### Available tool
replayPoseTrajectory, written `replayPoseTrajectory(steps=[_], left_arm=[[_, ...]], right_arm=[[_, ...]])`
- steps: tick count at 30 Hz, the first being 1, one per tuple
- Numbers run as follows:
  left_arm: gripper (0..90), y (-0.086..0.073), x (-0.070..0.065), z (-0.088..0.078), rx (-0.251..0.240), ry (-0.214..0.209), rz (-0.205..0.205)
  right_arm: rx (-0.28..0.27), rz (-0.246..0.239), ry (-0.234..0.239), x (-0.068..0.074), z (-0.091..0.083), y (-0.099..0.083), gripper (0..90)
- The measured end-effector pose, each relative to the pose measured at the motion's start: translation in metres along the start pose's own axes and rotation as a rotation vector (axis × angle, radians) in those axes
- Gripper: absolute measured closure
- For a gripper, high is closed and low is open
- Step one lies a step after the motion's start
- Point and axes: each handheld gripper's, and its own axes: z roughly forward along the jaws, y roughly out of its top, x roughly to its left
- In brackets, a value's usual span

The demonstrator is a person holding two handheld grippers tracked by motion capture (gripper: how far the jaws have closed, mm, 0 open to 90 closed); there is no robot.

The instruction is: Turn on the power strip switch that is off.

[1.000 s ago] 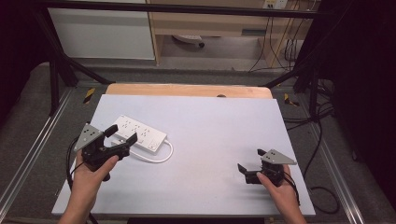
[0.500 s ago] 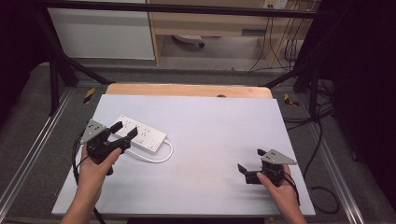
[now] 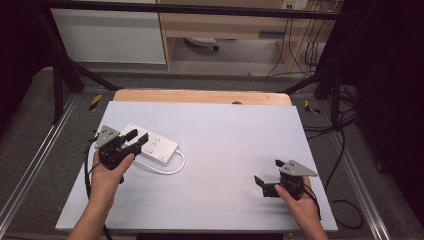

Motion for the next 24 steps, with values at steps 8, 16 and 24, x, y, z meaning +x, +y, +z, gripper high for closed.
replayPoseTrajectory(steps=[8, 16, 24], left_arm=[[64.4, -0.002, 0.003, 0.011, 0.011, -0.008, 0.018], [73.8, -0.01, 0.005, 0.017, 0.022, -0.026, 0.024], [83.3, -0.014, 0.009, 0.022, 0.038, -0.045, 0.053]], right_arm=[[0.002, -0.001, 0.006, 0.001, 0.001, 0.0, 2.3], [0.005, -0.012, 0.009, 0.003, 0.002, 0.001, 2.3], [0.004, -0.002, -0.003, 0.002, 0.0, 0.001, 2.3]])
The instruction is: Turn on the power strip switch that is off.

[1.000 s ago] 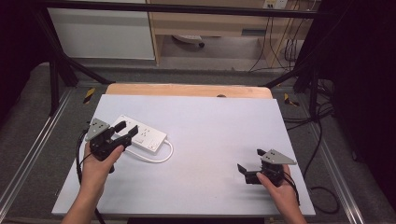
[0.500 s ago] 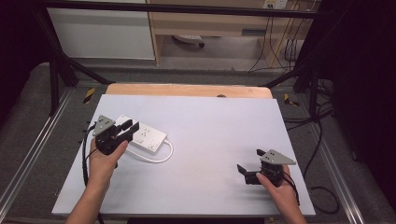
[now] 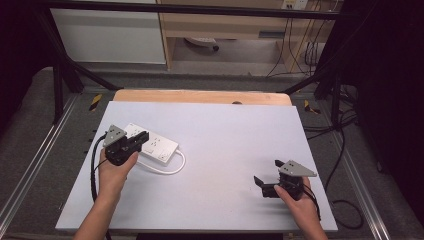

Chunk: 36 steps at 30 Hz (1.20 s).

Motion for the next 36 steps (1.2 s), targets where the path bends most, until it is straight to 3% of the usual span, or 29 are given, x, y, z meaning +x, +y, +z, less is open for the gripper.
replayPoseTrajectory(steps=[7, 18, 36], left_arm=[[84.7, -0.004, 0.002, 0.008, 0.027, 0.005, 0.019], [88.0, -0.009, 0.009, 0.02, 0.069, 0.014, 0.005], [90.0, -0.015, 0.012, 0.024, 0.134, 0.012, 0.02]], right_arm=[[0.011, 0.004, -0.006, -0.002, 0.003, -0.001, 2.4], [0.011, 0.003, -0.003, -0.002, 0.002, -0.001, 2.8], [0.006, 0.007, 0.004, -0.002, 0.002, -0.001, 2.5]])
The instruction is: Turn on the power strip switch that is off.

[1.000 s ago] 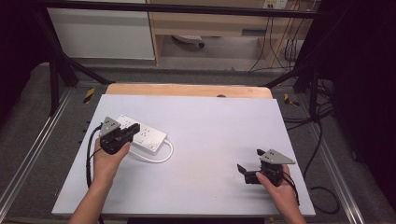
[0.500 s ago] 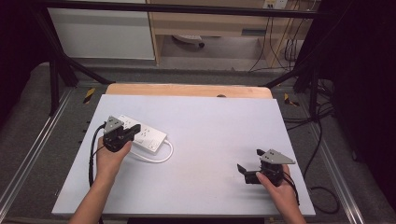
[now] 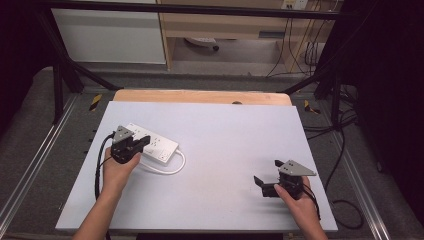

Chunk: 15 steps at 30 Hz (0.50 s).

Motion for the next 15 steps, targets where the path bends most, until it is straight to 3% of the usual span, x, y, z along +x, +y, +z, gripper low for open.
replayPoseTrajectory(steps=[15], left_arm=[[90.0, -0.0049, -0.003, 0.0049, 0.041, -0.013, 0.008]], right_arm=[[0.003, -0.002, 0.0, 0.0002, 0.0003, -0.0001, 2.5]])
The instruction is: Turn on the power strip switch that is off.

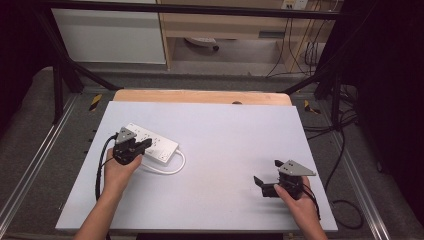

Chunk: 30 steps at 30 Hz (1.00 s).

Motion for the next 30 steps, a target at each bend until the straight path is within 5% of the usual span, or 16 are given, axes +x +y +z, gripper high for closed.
replayPoseTrajectory(steps=[30], left_arm=[[90.0, -0.0078, 0.0002, 0.0079, 0.05, 0.007, 0.03]], right_arm=[[0.007, -0.011, 0.004, 0.0016, 0.001, -0.0001, 2.5]])
